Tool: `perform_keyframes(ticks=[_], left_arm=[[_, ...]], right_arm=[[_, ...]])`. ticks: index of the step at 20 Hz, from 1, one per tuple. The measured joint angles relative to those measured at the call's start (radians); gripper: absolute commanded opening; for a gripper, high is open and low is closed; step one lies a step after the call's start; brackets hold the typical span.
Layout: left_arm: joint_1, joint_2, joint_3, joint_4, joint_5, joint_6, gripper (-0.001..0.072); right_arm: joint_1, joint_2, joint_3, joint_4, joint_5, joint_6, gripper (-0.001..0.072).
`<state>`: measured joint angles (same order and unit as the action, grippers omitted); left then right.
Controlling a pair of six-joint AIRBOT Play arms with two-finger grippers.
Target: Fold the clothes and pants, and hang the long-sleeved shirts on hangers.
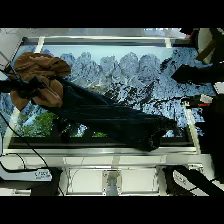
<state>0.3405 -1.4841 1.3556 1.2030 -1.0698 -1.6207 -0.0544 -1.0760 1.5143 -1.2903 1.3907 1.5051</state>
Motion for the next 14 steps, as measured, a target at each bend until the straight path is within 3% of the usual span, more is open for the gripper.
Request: perform_keyframes(ticks=[9,10,11,12,14], left_arm=[[-0.045,-0.146,0.000,0.035,0.129,-0.015,0.0695],[-0.055,-0.158,0.000,0.021,0.155,-0.015,0.0594],[-0.066,-0.170,0.000,0.008,0.179,-0.015,0.0191],[-0.076,-0.181,0.000,-0.004,0.198,-0.015,0.0007],[-0.087,-0.195,0.001,-0.017,0.217,-0.014,0.0010]], right_arm=[[0.000,-0.004,0.000,0.002,-0.018,-0.039,0.0583],[0.000,-0.004,0.000,0.002,-0.019,-0.039,0.0583],[0.000,-0.004,0.000,0.003,-0.020,-0.040,0.0583],[0.000,-0.004,0.000,0.003,-0.020,-0.040,0.0583],[0.000,-0.004,0.000,0.003,-0.021,-0.042,0.0583]])
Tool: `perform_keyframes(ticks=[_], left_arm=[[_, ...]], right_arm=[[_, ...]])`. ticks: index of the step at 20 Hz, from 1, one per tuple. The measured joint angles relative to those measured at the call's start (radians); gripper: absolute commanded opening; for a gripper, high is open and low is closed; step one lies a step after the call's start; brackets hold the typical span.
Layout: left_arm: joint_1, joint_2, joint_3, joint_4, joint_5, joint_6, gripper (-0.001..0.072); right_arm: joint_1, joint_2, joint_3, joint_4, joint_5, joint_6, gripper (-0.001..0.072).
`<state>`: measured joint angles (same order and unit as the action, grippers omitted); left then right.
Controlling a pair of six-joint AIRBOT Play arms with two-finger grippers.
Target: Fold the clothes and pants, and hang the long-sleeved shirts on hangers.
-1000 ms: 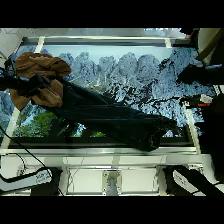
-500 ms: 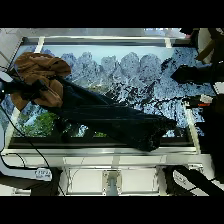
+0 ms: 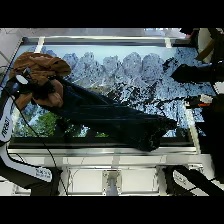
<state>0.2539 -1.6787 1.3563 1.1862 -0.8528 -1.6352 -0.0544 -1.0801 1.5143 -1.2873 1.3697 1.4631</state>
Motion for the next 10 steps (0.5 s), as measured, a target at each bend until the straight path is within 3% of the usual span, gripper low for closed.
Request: perform_keyframes(ticks=[7,10], left_arm=[[0.092,0.091,0.201,-0.002,0.068,0.034,0.0008],[0.145,0.115,0.368,0.100,0.157,0.017,0.0007]], right_arm=[[0.000,0.001,0.000,0.003,0.001,0.000,0.0582],[0.000,0.001,0.000,0.010,0.000,0.017,0.0582]])
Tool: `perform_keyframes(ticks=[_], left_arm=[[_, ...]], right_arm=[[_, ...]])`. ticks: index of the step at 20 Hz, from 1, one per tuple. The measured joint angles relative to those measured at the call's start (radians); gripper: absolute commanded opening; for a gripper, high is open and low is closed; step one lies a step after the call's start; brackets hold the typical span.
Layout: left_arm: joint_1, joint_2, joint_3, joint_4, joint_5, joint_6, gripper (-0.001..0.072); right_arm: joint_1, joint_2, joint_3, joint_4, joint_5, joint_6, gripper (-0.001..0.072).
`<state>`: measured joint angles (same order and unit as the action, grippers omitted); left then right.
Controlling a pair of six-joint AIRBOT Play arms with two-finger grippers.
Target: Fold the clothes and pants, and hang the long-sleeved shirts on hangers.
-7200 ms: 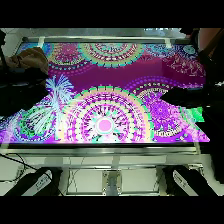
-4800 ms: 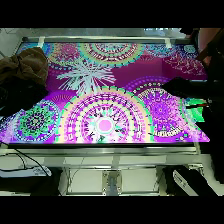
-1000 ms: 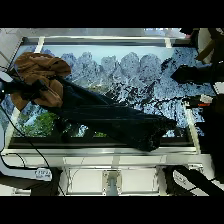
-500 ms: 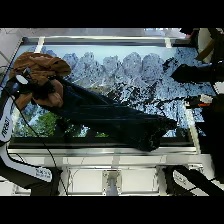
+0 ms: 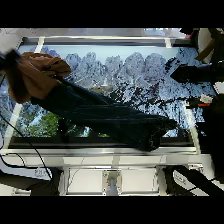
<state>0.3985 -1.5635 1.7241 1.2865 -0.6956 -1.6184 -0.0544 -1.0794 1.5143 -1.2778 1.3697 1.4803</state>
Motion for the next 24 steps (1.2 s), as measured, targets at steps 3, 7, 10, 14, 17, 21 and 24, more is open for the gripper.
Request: perform_keyframes(ticks=[3,7,10,14,17,21,24], left_arm=[[0.068,0.008,0.100,0.233,0.025,-0.130,0.0007],[0.193,0.009,0.147,0.435,-0.008,-0.267,0.0007],[0.280,0.007,0.158,0.492,-0.014,-0.321,0.0008],[0.323,-0.024,0.163,0.482,-0.024,-0.334,0.0009],[0.282,-0.080,0.164,0.348,-0.039,-0.204,0.0009],[0.182,-0.190,0.164,0.262,-0.052,-0.109,0.0013],[0.117,-0.254,0.164,0.282,-0.097,-0.083,0.0720]], right_arm=[[0.000,0.000,0.000,0.015,0.000,0.017,0.0582],[0.000,0.000,0.000,0.038,-0.003,0.042,0.0582],[0.000,0.000,0.000,0.048,-0.016,0.065,0.0582],[0.000,0.000,0.000,0.073,-0.053,0.082,0.0582],[0.000,0.000,0.000,0.085,-0.076,0.093,0.0582],[0.000,0.000,0.000,0.092,-0.084,0.100,0.0582],[0.000,0.000,0.000,0.094,-0.075,0.105,0.0583]])
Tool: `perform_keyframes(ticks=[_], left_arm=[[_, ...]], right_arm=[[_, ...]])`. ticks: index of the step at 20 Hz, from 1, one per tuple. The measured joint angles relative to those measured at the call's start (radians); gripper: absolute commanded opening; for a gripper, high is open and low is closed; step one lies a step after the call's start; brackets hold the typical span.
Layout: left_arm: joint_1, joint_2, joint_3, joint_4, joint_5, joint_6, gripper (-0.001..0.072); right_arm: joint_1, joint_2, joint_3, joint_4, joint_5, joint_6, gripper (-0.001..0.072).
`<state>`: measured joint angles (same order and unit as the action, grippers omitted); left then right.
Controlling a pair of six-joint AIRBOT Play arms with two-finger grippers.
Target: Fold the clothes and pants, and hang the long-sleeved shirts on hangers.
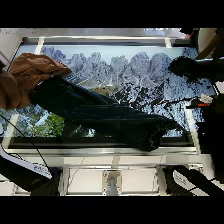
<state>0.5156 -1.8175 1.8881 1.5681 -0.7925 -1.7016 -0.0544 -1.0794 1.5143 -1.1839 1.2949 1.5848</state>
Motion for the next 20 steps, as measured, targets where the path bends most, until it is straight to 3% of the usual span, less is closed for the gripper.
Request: perform_keyframes(ticks=[4,11,16,20], left_arm=[[-0.020,0.049,0.000,0.126,-0.074,0.009,0.0713],[0.084,0.394,-0.024,0.174,-0.266,0.015,0.0711],[0.132,0.643,-0.374,0.135,-0.383,0.014,0.0710],[0.142,0.777,-0.768,-0.010,-0.331,0.007,0.0711]], right_arm=[[0.000,0.002,0.000,-0.023,0.048,0.000,0.0582],[-0.007,0.095,-0.057,-0.249,0.228,-0.051,0.0582],[-0.154,0.350,-0.463,-0.338,0.146,-0.072,0.0584],[-0.270,0.433,-0.830,-0.201,0.019,-0.103,0.0586]])
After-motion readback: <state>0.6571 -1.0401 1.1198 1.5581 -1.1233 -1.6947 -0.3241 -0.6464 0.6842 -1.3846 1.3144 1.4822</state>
